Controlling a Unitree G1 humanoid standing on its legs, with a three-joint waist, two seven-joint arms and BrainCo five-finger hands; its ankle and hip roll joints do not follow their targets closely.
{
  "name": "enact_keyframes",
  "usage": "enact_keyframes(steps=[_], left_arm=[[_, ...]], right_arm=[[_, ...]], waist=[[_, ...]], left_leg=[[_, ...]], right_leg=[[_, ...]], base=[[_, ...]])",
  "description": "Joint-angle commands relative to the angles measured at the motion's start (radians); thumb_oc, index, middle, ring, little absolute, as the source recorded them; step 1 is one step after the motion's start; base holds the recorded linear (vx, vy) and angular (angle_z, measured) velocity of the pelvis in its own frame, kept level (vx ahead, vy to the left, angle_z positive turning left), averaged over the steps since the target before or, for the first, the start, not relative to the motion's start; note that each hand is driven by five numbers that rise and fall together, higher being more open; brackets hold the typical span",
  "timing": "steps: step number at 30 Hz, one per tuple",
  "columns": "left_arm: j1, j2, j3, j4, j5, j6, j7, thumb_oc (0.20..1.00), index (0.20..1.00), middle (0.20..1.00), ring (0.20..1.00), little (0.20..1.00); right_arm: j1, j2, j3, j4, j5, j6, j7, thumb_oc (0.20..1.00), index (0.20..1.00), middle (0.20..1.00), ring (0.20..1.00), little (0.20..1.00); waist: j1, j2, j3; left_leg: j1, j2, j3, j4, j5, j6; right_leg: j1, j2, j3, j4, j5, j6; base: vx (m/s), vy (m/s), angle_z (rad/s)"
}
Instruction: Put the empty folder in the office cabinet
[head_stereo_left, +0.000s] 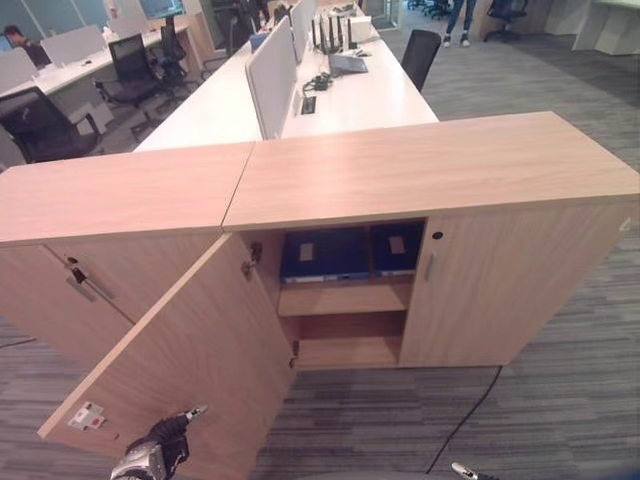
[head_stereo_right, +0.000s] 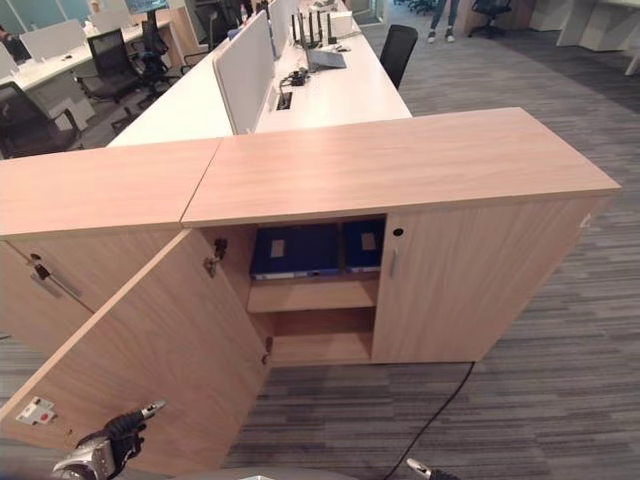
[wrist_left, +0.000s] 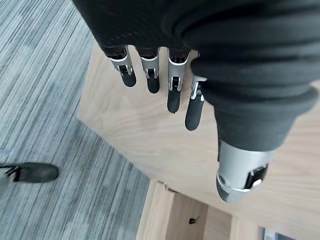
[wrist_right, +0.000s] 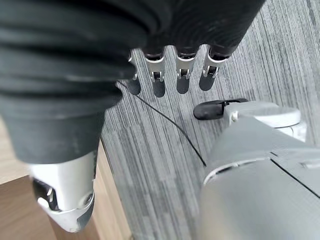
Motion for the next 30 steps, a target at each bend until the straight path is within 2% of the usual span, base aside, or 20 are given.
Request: enact_keyframes(steps=[1, 3, 4, 8, 10, 16, 28, 30], left_arm=[[-0.021, -0.016, 0.032, 0.059, -0.006, -0.036, 0.018, 1.000, 1.000, 1.000, 1.000, 1.000], [-0.003, -0.039, 0.032, 0.061, -0.007, -0.036, 0.014, 1.000, 1.000, 1.000, 1.000, 1.000], [0.028, -0.077, 0.023, 0.078, 0.011, -0.035, 0.009, 1.000, 1.000, 1.000, 1.000, 1.000], [0.080, -0.099, 0.021, 0.139, 0.068, -0.028, 0.006, 1.000, 1.000, 1.000, 1.000, 1.000], [0.110, -0.084, 0.036, 0.181, 0.114, -0.016, 0.005, 1.000, 1.000, 1.000, 1.000, 1.000], [0.148, -0.021, 0.108, 0.215, 0.127, 0.000, 0.009, 1.000, 1.000, 1.000, 1.000, 1.000], [0.167, 0.036, 0.139, 0.211, 0.115, 0.005, 0.018, 1.000, 1.000, 1.000, 1.000, 1.000], [0.160, 0.077, 0.151, 0.196, 0.104, 0.003, 0.021, 1.000, 1.000, 1.000, 1.000, 1.000]], right_arm=[[-0.030, 0.018, 0.008, 0.055, 0.003, -0.014, 0.006, 1.000, 1.000, 1.000, 1.000, 1.000], [-0.029, 0.020, 0.006, 0.061, 0.002, -0.015, 0.005, 1.000, 1.000, 1.000, 1.000, 1.000], [-0.028, 0.022, 0.005, 0.063, -0.002, -0.018, 0.000, 1.000, 1.000, 1.000, 1.000, 1.000], [-0.033, 0.015, 0.008, 0.063, -0.005, -0.022, -0.004, 1.000, 1.000, 1.000, 1.000, 1.000], [-0.032, 0.006, 0.008, 0.063, -0.006, -0.022, -0.004, 1.000, 1.000, 1.000, 1.000, 1.000], [-0.019, 0.007, 0.013, 0.039, 0.019, -0.021, 0.002, 1.000, 1.000, 1.000, 1.000, 1.000], [-0.017, 0.009, 0.026, 0.023, 0.043, -0.023, 0.008, 1.000, 1.000, 1.000, 1.000, 1.000], [-0.020, 0.001, 0.028, 0.015, 0.046, -0.026, 0.008, 1.000, 1.000, 1.000, 1.000, 1.000]], waist=[[0.026, -0.008, 0.004], [0.027, -0.010, 0.004], [0.030, -0.012, 0.009], [0.034, -0.011, 0.018], [0.039, -0.010, 0.024], [0.061, -0.008, 0.034], [0.088, 0.007, 0.045], [0.091, 0.013, 0.045]], left_leg=[[-0.009, -0.014, -0.054, 0.014, -0.075, 0.023], [-0.013, -0.002, -0.057, 0.014, -0.069, 0.018], [-0.019, 0.018, -0.064, 0.014, -0.058, 0.008], [-0.027, 0.056, -0.076, 0.014, -0.041, -0.013], [-0.032, 0.081, -0.083, 0.014, -0.030, -0.026], [-0.041, 0.119, -0.106, 0.014, -0.009, -0.048], [-0.050, 0.145, -0.128, 0.014, 0.010, -0.068], [-0.049, 0.149, -0.130, 0.014, 0.012, -0.070]], right_leg=[[-0.046, -0.077, -0.079, 0.006, 0.072, 0.066], [-0.048, -0.066, -0.084, 0.006, 0.066, 0.059], [-0.051, -0.048, -0.088, 0.006, 0.055, 0.049], [-0.054, -0.012, -0.097, 0.006, 0.036, 0.029], [-0.051, 0.013, -0.104, 0.006, 0.023, 0.016], [-0.043, 0.058, -0.123, 0.006, -0.008, -0.005], [-0.033, 0.095, -0.152, 0.006, -0.031, -0.022], [-0.032, 0.099, -0.155, 0.006, -0.034, -0.024]], base=[[0.01, -0.169, 0.00], [0.00, -0.134, 0.02], [-0.01, -0.131, 0.04], [-0.02, -0.142, 0.04], [-0.01, -0.139, 0.02], [-0.01, -0.110, 0.06], [0.00, -0.043, 0.09], [0.00, -0.007, 0.06]])
